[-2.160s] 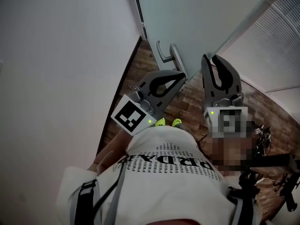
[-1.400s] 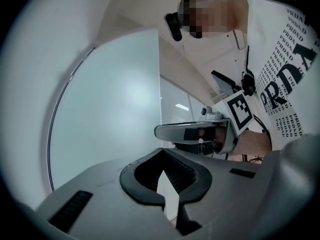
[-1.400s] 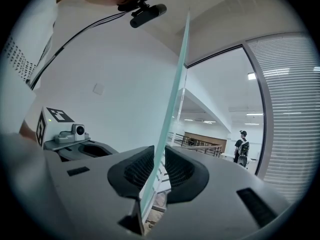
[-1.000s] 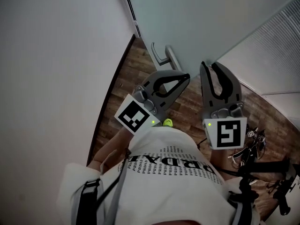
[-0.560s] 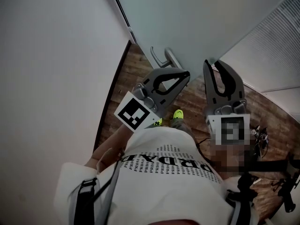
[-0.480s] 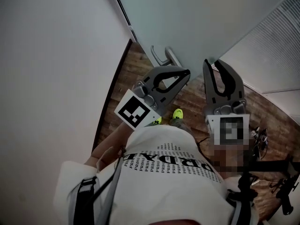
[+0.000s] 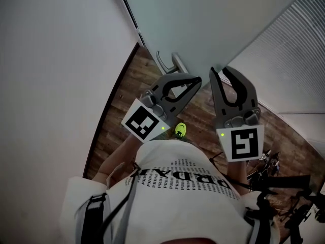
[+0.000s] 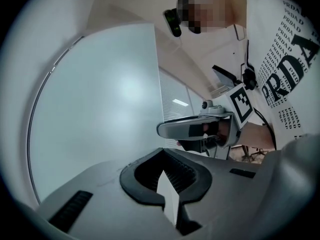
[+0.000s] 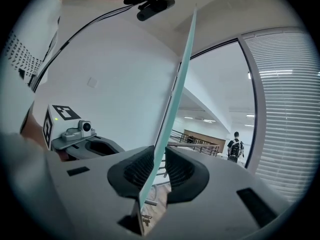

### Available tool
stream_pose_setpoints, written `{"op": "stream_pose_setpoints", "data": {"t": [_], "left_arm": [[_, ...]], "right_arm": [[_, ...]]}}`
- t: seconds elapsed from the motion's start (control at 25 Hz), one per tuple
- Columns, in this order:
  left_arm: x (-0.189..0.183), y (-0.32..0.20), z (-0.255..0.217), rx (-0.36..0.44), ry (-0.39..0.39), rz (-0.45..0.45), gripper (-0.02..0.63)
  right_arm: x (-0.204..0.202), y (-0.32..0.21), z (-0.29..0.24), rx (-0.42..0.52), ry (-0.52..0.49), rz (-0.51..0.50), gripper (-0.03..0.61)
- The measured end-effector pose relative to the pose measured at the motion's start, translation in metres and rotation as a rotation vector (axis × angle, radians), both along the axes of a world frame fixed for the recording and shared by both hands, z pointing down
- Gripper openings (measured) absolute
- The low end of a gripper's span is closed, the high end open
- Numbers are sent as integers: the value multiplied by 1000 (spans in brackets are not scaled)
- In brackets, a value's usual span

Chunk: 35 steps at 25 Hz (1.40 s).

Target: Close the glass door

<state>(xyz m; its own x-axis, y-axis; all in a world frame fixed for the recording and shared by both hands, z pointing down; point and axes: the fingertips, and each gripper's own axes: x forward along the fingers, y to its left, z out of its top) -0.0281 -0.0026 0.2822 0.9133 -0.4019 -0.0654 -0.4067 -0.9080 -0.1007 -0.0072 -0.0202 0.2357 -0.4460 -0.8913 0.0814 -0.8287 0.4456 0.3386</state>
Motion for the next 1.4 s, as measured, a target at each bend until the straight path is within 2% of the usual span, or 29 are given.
{"op": "stream_pose_setpoints", "data": {"t": [0.12, 0.28, 0.4, 0.64, 0.8, 0.96, 1.08, 1.2, 1.4], "left_arm": [[21, -12, 2, -2, 3, -2, 0], [21, -13, 6, 0, -4, 17, -2], [30, -21, 0, 2, 5, 45, 0], [77, -50, -6, 9, -7, 112, -2], [77, -53, 0, 35, 0, 133, 0], [86, -65, 0, 54, -9, 120, -1], [120, -97, 9, 21, -15, 92, -2], [141, -114, 26, 0, -16, 54, -1], [188, -159, 41, -2, -38, -7, -1]], "right_arm": [[21, -13, 2, -4, -6, 0, 54], [24, -12, 4, -10, -6, 22, 54], [37, -18, 0, -3, -4, 60, 54], [92, -46, 1, -3, -24, 164, 54], [96, -50, 9, 23, -16, 192, 54], [108, -63, 8, 32, -36, 174, 54], [141, -94, 16, 16, -56, 135, 54], [157, -112, 31, 3, -35, 75, 54], [192, -155, 45, -26, -18, 14, 54]]}}
